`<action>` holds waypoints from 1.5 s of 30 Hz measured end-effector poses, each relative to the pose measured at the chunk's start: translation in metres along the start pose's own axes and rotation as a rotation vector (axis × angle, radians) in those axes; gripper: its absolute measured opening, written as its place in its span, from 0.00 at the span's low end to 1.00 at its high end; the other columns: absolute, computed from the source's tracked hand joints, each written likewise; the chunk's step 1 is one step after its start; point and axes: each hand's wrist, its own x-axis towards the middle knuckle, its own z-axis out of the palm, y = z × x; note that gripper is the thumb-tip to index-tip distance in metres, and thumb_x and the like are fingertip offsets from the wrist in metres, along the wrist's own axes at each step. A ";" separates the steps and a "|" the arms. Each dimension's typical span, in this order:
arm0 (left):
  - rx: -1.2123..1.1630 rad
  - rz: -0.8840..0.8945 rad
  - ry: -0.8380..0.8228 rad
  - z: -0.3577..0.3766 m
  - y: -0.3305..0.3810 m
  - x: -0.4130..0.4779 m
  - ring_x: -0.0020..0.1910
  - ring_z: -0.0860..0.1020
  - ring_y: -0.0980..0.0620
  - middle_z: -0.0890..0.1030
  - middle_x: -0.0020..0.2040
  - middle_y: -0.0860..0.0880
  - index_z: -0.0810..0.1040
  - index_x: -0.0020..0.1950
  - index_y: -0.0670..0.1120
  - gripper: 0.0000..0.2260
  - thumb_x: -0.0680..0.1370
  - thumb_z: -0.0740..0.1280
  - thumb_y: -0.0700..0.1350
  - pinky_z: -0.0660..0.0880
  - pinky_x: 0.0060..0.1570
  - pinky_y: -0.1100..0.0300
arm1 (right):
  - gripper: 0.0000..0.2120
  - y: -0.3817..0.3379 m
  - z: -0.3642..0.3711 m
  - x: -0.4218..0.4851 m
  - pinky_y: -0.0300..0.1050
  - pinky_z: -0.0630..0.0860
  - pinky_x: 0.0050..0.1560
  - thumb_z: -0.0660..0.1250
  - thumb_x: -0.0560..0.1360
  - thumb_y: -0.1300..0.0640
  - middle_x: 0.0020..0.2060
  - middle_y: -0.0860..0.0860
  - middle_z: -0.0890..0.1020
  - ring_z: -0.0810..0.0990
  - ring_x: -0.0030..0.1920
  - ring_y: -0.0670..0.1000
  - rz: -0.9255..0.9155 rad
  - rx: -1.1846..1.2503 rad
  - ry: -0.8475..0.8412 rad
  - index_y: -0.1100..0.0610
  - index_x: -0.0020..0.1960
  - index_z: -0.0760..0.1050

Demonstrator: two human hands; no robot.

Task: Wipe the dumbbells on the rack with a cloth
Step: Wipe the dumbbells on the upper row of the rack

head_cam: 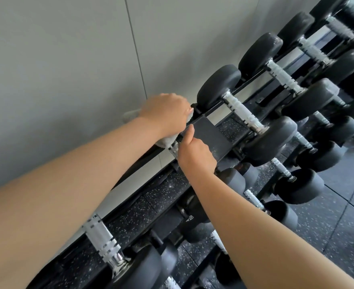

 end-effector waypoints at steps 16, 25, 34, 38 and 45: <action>-0.323 0.209 0.702 0.060 -0.037 -0.061 0.63 0.76 0.42 0.78 0.63 0.44 0.81 0.60 0.42 0.16 0.83 0.57 0.46 0.78 0.55 0.50 | 0.37 -0.004 -0.005 -0.011 0.51 0.66 0.52 0.35 0.83 0.40 0.56 0.57 0.80 0.77 0.57 0.59 0.005 0.022 -0.027 0.60 0.59 0.77; -0.400 -0.337 0.289 0.012 -0.011 -0.017 0.42 0.76 0.42 0.80 0.39 0.44 0.77 0.41 0.42 0.19 0.82 0.55 0.51 0.67 0.38 0.56 | 0.26 -0.001 0.002 -0.007 0.53 0.71 0.51 0.39 0.84 0.47 0.56 0.55 0.79 0.77 0.56 0.58 -0.030 -0.014 -0.037 0.52 0.74 0.65; -0.655 -0.472 0.187 0.010 -0.014 -0.024 0.57 0.76 0.47 0.78 0.59 0.49 0.70 0.65 0.52 0.17 0.80 0.59 0.58 0.71 0.56 0.54 | 0.34 -0.006 -0.008 -0.013 0.53 0.69 0.56 0.37 0.83 0.40 0.56 0.56 0.80 0.77 0.58 0.59 -0.026 0.012 -0.046 0.56 0.62 0.77; -0.609 -0.466 0.327 0.023 -0.008 -0.055 0.52 0.76 0.46 0.74 0.53 0.51 0.64 0.56 0.50 0.24 0.74 0.60 0.67 0.73 0.49 0.52 | 0.28 -0.008 -0.007 -0.013 0.53 0.74 0.55 0.44 0.83 0.39 0.48 0.52 0.82 0.79 0.51 0.55 -0.146 0.255 0.019 0.55 0.49 0.77; -1.001 -0.475 0.469 0.027 -0.011 -0.081 0.54 0.74 0.60 0.77 0.56 0.56 0.75 0.63 0.44 0.15 0.84 0.54 0.49 0.68 0.53 0.70 | 0.30 -0.015 -0.007 -0.026 0.53 0.71 0.38 0.58 0.75 0.32 0.29 0.48 0.72 0.71 0.32 0.48 -0.272 0.804 -0.081 0.58 0.33 0.68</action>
